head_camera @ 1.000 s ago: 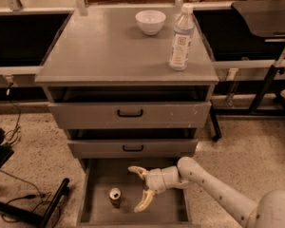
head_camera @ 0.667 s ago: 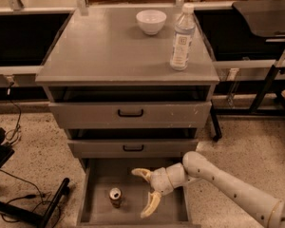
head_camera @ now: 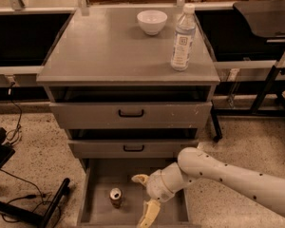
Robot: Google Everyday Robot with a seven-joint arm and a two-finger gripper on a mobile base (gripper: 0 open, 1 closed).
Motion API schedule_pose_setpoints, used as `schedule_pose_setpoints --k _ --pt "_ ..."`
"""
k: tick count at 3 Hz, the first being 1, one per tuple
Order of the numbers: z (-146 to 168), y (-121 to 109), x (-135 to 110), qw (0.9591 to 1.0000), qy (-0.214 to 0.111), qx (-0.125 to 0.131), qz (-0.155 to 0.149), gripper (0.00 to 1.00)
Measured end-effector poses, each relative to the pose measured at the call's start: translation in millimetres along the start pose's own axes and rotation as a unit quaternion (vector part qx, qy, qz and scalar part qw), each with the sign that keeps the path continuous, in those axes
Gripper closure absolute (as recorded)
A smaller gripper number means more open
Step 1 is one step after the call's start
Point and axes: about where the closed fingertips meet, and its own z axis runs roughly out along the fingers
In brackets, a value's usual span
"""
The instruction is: Place orange can into bottom drawer
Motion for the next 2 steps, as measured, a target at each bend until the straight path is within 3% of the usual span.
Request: schedule_pose_setpoints --k 1,2 --pt "2 29 -23 0.9961 0.077 0.042 -0.009 0.00" --pt "-2 50 -33 0.9820 0.144 0.110 -0.052 0.00"
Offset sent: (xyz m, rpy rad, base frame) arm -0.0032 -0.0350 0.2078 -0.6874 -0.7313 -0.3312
